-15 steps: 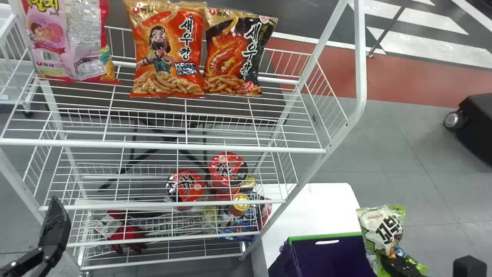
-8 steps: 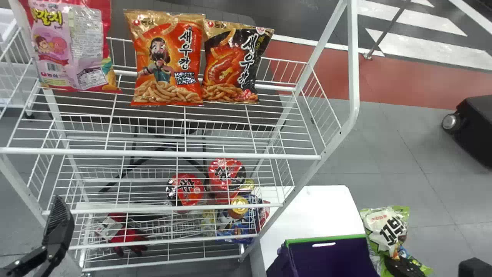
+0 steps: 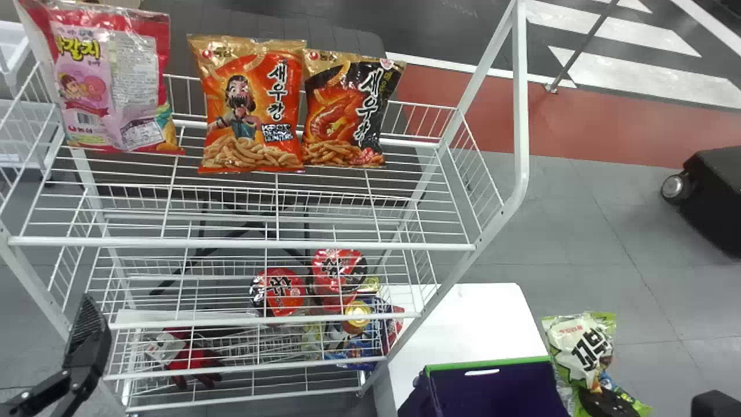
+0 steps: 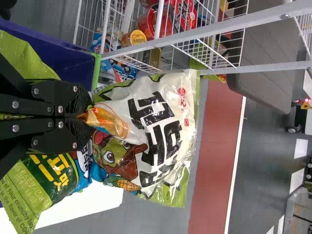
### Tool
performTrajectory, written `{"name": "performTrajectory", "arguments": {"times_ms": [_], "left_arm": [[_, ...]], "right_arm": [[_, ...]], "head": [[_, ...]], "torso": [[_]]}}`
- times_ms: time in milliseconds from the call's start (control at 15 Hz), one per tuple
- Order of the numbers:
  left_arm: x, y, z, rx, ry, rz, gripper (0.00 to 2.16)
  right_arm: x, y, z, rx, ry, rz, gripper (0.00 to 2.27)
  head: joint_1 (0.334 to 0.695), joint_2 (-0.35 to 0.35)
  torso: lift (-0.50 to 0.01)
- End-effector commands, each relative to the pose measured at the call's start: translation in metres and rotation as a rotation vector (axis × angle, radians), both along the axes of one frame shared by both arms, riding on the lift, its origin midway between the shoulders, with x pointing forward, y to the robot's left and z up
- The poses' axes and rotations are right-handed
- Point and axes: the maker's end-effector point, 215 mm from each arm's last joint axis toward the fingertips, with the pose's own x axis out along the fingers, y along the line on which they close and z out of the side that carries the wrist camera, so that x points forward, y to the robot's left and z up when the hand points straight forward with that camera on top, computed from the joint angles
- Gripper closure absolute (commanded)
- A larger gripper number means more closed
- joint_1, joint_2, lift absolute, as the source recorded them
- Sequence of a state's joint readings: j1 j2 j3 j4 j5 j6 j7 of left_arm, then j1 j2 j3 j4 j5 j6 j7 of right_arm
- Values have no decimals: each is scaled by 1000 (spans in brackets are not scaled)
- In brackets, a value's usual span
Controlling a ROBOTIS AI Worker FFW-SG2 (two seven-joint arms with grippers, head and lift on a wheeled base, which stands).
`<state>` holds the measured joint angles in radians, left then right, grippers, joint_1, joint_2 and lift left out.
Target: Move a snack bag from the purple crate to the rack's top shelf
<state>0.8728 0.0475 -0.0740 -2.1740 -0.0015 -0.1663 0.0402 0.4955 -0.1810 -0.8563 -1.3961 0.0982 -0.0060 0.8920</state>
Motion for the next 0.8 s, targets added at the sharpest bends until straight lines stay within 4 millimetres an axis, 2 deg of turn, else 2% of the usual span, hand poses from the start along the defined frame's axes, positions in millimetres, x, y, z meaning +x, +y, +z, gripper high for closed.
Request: {"name": "performTrajectory", "arguments": {"times_ms": [0,600,733], "left_arm": [[0,-1,-1,-2,2,-2,147],[1,-1,-2,-2,5,0,147],[1,-1,-2,-1,5,-1,147]], "right_arm": [[0,0,1,-1,-2,1,2219],[-2,-5,3,0,-2,-11,2219],[-14,-3,1,121,50,-46,2219]], "head": [[695,-350],[695,-350],[695,-350]], "torso": [[-13],[10],[0]]}}
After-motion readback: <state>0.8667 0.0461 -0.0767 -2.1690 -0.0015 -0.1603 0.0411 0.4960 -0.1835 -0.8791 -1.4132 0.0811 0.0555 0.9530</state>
